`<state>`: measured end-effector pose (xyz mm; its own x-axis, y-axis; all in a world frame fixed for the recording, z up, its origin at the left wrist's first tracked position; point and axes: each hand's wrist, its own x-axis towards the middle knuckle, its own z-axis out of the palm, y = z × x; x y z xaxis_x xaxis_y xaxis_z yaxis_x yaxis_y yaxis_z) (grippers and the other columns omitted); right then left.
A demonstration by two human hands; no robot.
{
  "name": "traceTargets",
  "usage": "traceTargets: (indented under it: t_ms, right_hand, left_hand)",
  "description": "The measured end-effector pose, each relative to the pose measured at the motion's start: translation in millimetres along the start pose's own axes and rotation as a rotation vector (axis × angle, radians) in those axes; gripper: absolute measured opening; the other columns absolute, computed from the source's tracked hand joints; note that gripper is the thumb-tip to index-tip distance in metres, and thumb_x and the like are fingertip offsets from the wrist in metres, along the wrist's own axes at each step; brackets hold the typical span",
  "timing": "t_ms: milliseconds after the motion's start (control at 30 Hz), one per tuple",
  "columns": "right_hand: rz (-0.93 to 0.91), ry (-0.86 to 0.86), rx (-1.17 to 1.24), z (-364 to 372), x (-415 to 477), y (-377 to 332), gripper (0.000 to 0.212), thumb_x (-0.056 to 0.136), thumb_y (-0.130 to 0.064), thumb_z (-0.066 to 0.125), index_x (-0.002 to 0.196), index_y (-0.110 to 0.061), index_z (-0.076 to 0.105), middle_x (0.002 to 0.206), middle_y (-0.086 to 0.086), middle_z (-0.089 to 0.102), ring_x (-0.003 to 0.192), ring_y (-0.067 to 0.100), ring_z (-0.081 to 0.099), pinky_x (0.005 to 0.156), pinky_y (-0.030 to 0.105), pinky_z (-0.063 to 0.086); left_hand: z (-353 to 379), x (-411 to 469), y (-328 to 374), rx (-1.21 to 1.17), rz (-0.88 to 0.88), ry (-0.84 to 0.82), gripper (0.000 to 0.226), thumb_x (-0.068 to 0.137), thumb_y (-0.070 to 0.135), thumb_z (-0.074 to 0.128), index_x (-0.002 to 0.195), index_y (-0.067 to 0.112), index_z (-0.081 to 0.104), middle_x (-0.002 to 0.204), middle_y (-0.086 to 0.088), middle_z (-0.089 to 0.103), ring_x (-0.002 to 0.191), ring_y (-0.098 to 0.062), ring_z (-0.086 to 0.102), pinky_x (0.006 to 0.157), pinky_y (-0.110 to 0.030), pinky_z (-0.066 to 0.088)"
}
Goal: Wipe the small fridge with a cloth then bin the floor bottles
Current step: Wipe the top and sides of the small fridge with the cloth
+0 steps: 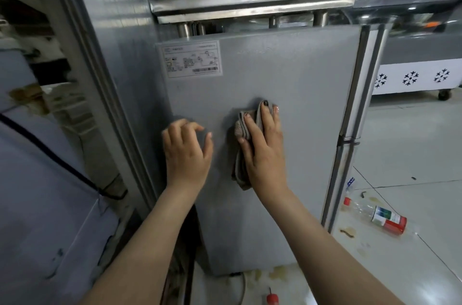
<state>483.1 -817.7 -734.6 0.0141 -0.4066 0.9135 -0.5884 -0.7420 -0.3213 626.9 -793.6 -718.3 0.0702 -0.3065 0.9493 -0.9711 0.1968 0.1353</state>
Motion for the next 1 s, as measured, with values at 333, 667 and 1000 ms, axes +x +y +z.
traceTargets:
  t_ms: [333,667,1000]
  right_hand:
    - [-0.097,0.068,-0.062,59,-14,-26,0.039,0.1,-0.028,0.037,0.134,-0.01,0.041,0.143,0.026,0.035,0.138,0.039,0.018,0.118,0.037,0.015]
    - [-0.26,0.135,-0.218,88,-18,-29,0.041,0.1,-0.023,0.034,0.135,-0.002,0.039,0.144,0.024,0.033,0.135,0.04,0.02,0.116,0.043,0.02]
    - [-0.362,0.014,-0.441,98,-95,10,0.048,0.097,-0.029,0.045,0.14,-0.012,0.032,0.145,0.013,0.028,0.142,0.029,0.012,0.116,0.041,0.017]
  left_hand:
    - [-4,-24,-52,-0.19,-0.057,-0.075,0.017,0.087,0.023,0.048,0.095,0.009,0.045,0.092,-0.023,0.051,0.085,-0.019,0.041,0.076,-0.026,0.034]
    - [2,-37,-57,-0.361,-0.202,-0.167,0.035,0.085,0.028,0.04,0.1,-0.003,0.049,0.096,-0.005,0.041,0.082,-0.014,0.045,0.071,-0.009,0.032]
    - [-1,-59,-58,-0.362,-0.273,-0.271,0.011,0.09,0.005,0.05,0.099,0.0,0.049,0.095,-0.004,0.043,0.07,0.0,0.042,0.067,0.0,0.032]
